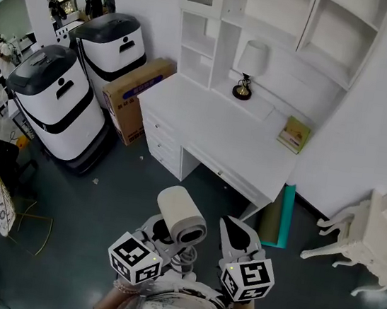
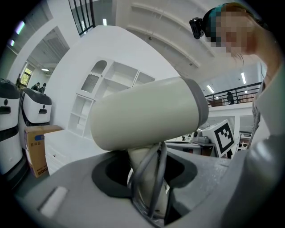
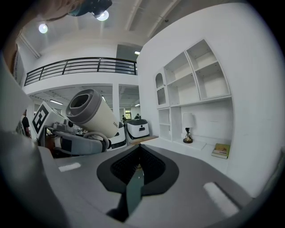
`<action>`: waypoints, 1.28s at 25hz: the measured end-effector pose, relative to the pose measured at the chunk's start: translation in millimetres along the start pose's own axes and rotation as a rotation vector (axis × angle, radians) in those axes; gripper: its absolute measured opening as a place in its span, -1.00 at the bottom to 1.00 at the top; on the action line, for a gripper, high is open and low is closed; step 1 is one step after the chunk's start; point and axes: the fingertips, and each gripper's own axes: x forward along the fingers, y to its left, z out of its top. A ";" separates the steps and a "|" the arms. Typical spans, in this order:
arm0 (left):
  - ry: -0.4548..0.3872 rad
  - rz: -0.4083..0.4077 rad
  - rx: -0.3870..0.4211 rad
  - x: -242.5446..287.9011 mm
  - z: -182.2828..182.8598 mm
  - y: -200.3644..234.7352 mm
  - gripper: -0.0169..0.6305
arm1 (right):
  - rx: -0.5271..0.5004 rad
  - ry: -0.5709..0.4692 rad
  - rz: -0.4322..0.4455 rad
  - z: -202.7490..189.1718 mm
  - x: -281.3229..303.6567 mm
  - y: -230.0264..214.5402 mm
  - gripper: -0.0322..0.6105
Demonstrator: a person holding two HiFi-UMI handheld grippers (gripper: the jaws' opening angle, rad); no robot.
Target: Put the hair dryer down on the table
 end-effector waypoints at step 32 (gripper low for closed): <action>0.064 -0.106 -0.056 40.1 24.0 123.9 -0.38 | 0.027 0.003 -0.079 23.8 129.8 -11.3 -0.81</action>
